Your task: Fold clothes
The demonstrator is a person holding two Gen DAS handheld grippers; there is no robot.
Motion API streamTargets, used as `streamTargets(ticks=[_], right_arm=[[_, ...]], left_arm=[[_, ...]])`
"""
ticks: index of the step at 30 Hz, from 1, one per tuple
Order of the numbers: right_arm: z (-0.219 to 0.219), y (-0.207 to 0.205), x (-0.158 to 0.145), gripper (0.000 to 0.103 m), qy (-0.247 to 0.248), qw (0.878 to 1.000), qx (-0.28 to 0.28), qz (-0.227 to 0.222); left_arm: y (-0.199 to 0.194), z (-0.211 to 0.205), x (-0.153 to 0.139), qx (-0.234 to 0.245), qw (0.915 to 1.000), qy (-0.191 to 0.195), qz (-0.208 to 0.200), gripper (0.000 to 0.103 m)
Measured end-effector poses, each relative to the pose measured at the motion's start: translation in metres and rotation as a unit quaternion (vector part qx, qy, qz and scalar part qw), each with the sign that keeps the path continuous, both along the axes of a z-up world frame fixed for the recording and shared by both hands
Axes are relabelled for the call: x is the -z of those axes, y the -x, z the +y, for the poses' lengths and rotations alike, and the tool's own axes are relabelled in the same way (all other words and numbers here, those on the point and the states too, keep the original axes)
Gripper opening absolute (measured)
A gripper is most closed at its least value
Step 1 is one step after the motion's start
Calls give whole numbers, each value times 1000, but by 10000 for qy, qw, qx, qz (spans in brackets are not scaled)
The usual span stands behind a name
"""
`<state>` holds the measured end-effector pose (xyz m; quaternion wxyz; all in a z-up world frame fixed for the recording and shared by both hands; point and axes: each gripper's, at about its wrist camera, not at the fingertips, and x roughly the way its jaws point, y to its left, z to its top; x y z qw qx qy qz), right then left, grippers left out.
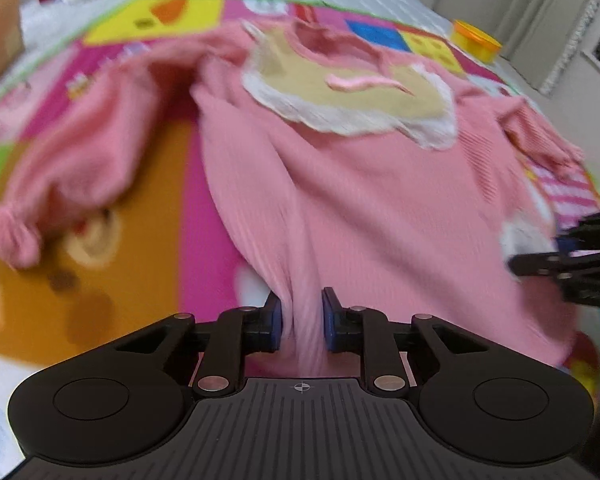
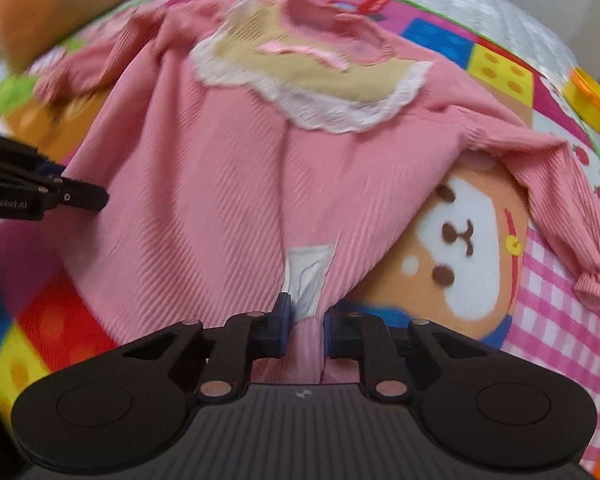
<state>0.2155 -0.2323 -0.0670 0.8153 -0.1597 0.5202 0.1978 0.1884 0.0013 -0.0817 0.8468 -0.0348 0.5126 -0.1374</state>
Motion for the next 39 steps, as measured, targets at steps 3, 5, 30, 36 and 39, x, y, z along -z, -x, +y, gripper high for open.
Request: streamTargets(ticks=[3,5,30,36,39], right_arm=[[0,19,-2,15,179,9994,-255,114],[-3,27,-7,15,186,9992,-330,148],[-93,-30,-16,66,-1323,9757,1539,-831],[-101,-44,22,68,-1889,9648,1597,-893],[-95,-45,24,69,-1780,9683,1450,-982]], left_arm=[[23,-15,-1,392,9990,-101,177,22],[37,-24,-3,646,9974,-156,281,22],[-20,32,-28,-1110,9888,304,-954,88],[-41,40,0,-1251,9893,311,-682,80],[-46,44,6,-1307,9887,313,-662,78]])
